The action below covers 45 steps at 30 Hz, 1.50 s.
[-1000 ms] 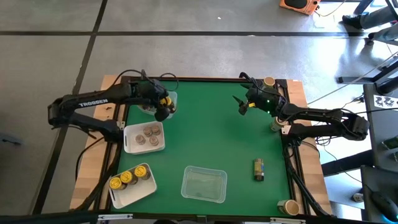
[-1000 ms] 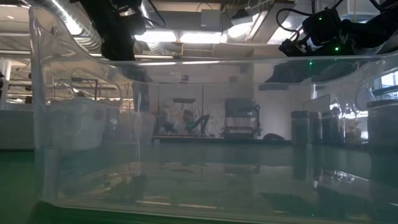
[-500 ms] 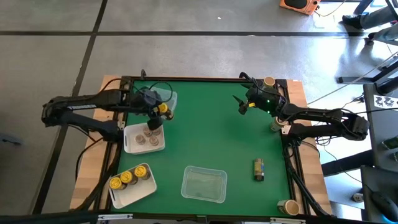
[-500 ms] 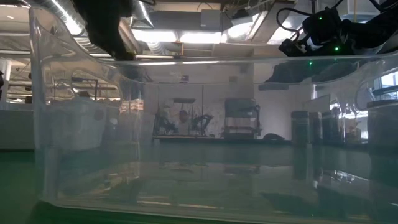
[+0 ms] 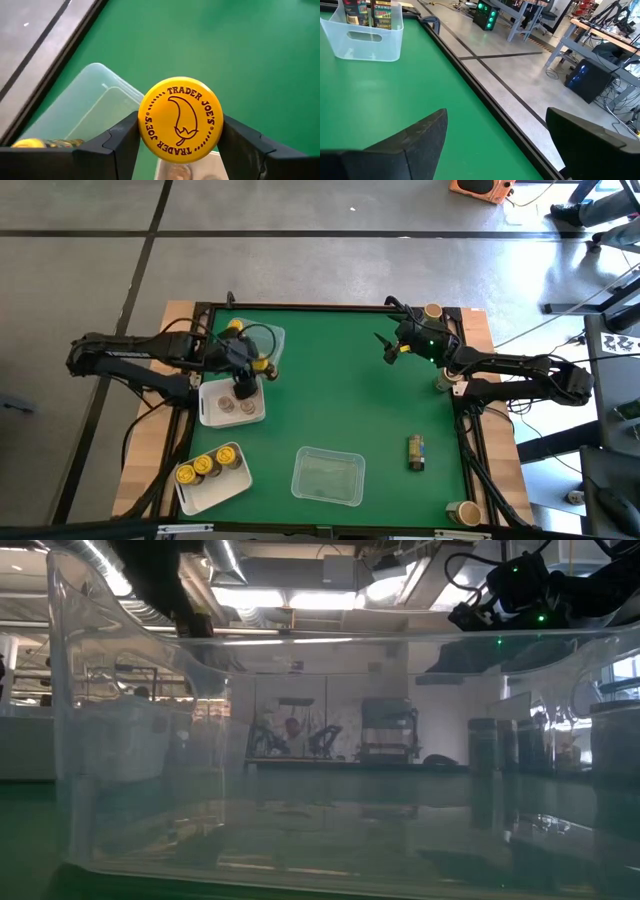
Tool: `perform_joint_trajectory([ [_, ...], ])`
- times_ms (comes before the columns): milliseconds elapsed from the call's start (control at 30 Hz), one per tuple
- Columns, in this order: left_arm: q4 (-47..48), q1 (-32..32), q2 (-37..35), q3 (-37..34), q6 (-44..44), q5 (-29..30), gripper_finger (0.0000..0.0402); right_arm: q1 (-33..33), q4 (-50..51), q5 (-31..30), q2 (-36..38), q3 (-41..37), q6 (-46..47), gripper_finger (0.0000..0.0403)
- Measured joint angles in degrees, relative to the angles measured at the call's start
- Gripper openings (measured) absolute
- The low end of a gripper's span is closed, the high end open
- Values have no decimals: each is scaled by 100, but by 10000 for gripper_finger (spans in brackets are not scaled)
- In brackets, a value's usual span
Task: Sort spices by type
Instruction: Put the yellow spice bottle from the top transparent bin into the bottom white bin
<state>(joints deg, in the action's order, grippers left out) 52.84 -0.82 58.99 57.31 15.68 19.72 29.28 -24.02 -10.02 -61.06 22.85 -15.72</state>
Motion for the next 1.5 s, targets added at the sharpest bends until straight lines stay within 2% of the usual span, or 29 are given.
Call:
perform_joint_trajectory([
  [267, 9, 772, -340, -355, 1073, 24, 221, -2, 3, -4, -2, 0, 12, 337],
  [500, -94, 1590, -554, -353, 2398, -584, 221, -2, 8, -2, -2, 0, 174, 337],
  [700, -551, 2306, -504, -350, 3018, -931, 221, -1, -53, -1, -82, 0, 192, 337],
  [1000, -852, 3494, -281, -346, 4065, -780, 221, -2, -207, -5, -653, 2, 390, 337],
  [1267, -1275, 4777, 55, -322, 5175, -242, 219, -6, -579, 62, -868, 2, 803, 337],
  [1500, -1209, 5494, 514, 259, 5819, 34, 219, -7, -922, 62, -859, 2, 924, 337],
])
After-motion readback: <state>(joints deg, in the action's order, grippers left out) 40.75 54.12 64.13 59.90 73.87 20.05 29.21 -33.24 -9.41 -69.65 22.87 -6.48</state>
